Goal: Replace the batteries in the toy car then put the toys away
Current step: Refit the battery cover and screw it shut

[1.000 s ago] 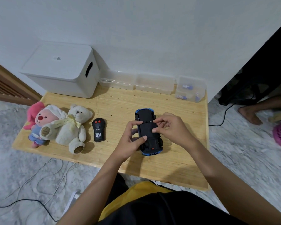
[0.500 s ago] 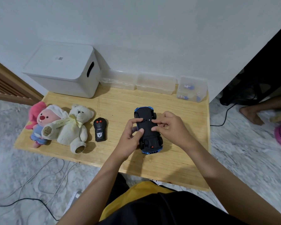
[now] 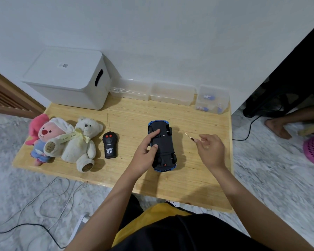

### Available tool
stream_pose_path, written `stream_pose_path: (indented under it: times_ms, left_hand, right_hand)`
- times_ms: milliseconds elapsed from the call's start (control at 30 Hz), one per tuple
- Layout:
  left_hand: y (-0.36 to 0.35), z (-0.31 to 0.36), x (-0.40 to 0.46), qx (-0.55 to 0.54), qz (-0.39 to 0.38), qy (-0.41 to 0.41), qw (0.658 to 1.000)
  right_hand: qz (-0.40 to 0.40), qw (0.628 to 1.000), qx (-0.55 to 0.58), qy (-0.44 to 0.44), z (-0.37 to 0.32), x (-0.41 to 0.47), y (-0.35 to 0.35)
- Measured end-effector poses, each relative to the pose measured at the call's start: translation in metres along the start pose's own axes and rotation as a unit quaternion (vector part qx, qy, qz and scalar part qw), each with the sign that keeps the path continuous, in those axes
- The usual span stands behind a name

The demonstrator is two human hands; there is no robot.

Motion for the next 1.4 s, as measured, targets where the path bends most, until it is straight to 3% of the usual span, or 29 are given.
stream_pose_path:
  times_ms: [133, 333, 467, 700, 833, 900, 967, 1167, 1400]
  left_hand:
    - [0.0, -0.006, -0.002, -0.001, 0.009, 0.008, 1.0]
    - [-0.001, -0.009, -0.006, -0.005, 0.009, 0.019, 1.0]
    - [0.0, -0.008, -0.009, -0.013, 0.013, 0.021, 1.0]
    - [-0.002, -0.004, -0.011, -0.014, 0.003, 0.023, 1.0]
    - [-0.005, -0.001, -0.009, -0.009, 0.0, 0.017, 1.0]
    - [-0.007, 0.001, -0.009, -0.003, -0.004, 0.013, 1.0]
    - [-0.011, 0.004, -0.009, 0.005, -0.012, 0.008, 1.0]
    - [-0.02, 0.018, -0.014, 0.009, -0.009, -0.022, 1.0]
    - [-0.028, 0.034, -0.018, 0.014, 0.018, -0.075, 0.997]
  right_hand:
    - [-0.044, 0.994, -0.078, -0.068, 0.031, 0.005, -0.011]
    - [-0.023, 0.99, -0.116, -0.083, 0.025, 0.011, -0.023]
    - [-0.032, 0.991, 0.079, -0.099, 0.006, 0.009, -0.021]
    - [-0.053, 0.937, 0.33, -0.099, -0.039, -0.01, -0.008]
    - [-0.11, 0.818, 0.547, -0.14, -0.056, -0.017, -0.004]
    - [-0.127, 0.786, 0.587, -0.147, -0.064, -0.02, -0.003]
    - [-0.127, 0.8, 0.57, -0.138, -0.069, -0.023, -0.004]
    - [-0.06, 0.901, 0.428, -0.045, -0.082, -0.031, -0.001]
    - [0.017, 0.929, 0.363, 0.069, -0.093, -0.04, 0.003]
Point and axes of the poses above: each hand's wrist, its own x-axis towards the middle knuckle, its own y-axis out of the back of the hand, z = x × y, the point moved 3 cm from there along x, towards the middle knuckle, and after that the axes turned 9 degrees about -z, right-handed, at the moved point
